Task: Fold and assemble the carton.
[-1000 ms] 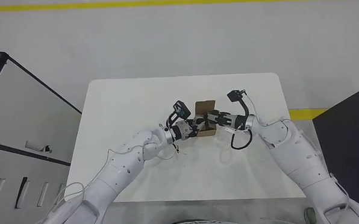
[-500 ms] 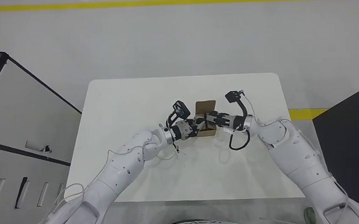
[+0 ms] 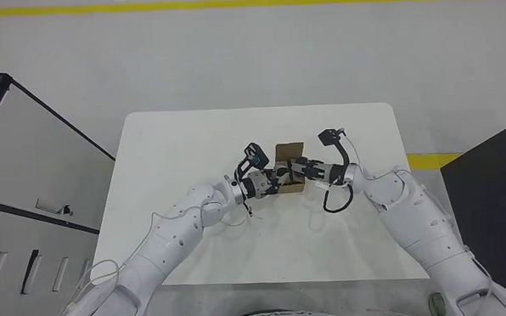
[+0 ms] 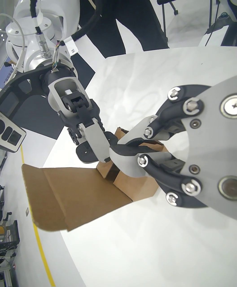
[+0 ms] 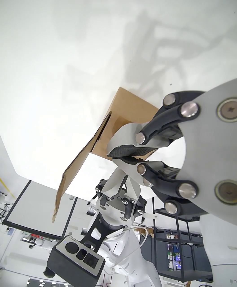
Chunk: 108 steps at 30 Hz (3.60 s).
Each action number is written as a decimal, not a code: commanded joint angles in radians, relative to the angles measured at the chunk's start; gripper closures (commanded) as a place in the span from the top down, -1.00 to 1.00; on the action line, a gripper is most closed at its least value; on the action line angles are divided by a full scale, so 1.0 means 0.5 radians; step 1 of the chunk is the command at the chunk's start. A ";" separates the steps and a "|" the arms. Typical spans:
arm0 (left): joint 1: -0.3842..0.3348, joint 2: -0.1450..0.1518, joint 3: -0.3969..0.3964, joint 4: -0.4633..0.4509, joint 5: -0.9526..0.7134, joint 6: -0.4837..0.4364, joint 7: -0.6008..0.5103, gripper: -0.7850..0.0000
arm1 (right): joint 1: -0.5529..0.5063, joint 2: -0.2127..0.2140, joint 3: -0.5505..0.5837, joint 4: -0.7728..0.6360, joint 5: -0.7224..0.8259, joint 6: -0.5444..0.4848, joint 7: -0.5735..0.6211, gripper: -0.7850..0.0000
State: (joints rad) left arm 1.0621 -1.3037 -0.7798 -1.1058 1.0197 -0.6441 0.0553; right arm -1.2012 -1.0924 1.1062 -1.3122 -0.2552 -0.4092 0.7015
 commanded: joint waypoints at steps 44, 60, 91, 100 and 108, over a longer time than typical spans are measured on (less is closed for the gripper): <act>0.023 -0.027 -0.044 -0.012 0.052 -0.014 -0.041 -1.00 | -0.007 0.002 -0.009 0.035 0.011 -0.021 0.005 -1.00; 0.037 -0.034 -0.052 -0.013 0.059 -0.030 -0.050 -1.00 | -0.023 0.004 -0.008 0.026 0.026 -0.013 0.003 -1.00; 0.048 -0.047 -0.073 -0.021 0.075 -0.039 -0.043 -1.00 | -0.023 0.007 -0.007 0.024 0.043 -0.019 0.016 -1.00; 0.057 -0.050 -0.086 -0.034 0.067 -0.026 -0.028 -1.00 | -0.025 0.011 0.013 0.018 0.068 -0.035 0.010 -1.00; 0.098 -0.032 -0.138 -0.116 0.076 -0.032 -0.014 -1.00 | -0.065 0.028 0.100 -0.006 0.243 -0.082 0.058 -1.00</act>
State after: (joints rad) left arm 1.1074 -1.3215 -0.8445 -1.1563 1.0576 -0.6591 0.0483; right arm -1.2316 -1.0797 1.1502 -1.3140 -0.1468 -0.4477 0.7250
